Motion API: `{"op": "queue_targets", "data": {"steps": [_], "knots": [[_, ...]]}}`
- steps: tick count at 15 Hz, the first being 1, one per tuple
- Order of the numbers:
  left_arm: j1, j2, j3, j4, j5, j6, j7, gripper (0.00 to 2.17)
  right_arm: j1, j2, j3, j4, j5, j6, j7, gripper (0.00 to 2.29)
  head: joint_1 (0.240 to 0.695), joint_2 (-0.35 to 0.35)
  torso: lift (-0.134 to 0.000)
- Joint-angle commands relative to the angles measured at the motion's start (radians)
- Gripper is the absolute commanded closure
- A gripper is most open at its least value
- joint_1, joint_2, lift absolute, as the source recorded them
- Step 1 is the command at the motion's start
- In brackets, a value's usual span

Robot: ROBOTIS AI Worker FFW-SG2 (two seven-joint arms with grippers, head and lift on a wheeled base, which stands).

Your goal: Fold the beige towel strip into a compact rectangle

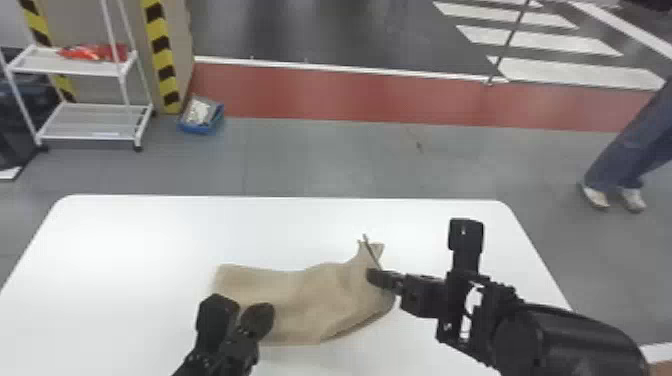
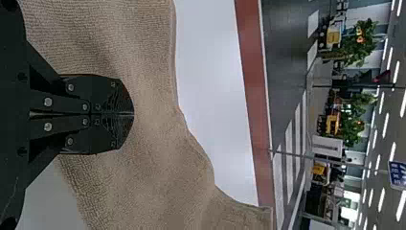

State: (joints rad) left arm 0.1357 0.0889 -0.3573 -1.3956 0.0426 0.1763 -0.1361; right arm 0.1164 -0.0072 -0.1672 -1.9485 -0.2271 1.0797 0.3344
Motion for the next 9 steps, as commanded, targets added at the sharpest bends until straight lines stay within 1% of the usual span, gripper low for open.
{"op": "queue_targets", "data": {"steps": [1,2,4,6,9], "knots": [[-0.005,0.000,-0.002,0.004,0.008,0.004,-0.003,1.50,-0.034,-0.002,0.001,-0.013,-0.011,0.064,-0.002,1.12,0.695,-0.178,0.000],[-0.005,-0.001,-0.002,0.006,0.011,0.004,-0.005,1.50,-0.049,-0.002,0.008,-0.013,-0.017,0.095,-0.002,1.12,0.695,-0.176,0.000],[-0.005,-0.001,-0.002,0.006,0.026,0.007,-0.022,1.50,-0.061,0.000,0.037,-0.013,-0.024,0.098,-0.015,1.12,0.695,-0.172,0.000],[0.012,0.009,0.015,-0.026,0.051,0.022,-0.045,1.50,-0.072,0.003,0.055,-0.020,-0.023,0.107,-0.023,1.12,0.695,-0.160,0.000],[0.065,0.012,0.112,-0.143,0.069,0.041,-0.103,1.50,-0.089,0.003,0.058,-0.038,-0.018,0.141,-0.037,1.12,0.695,-0.135,0.000]]}}
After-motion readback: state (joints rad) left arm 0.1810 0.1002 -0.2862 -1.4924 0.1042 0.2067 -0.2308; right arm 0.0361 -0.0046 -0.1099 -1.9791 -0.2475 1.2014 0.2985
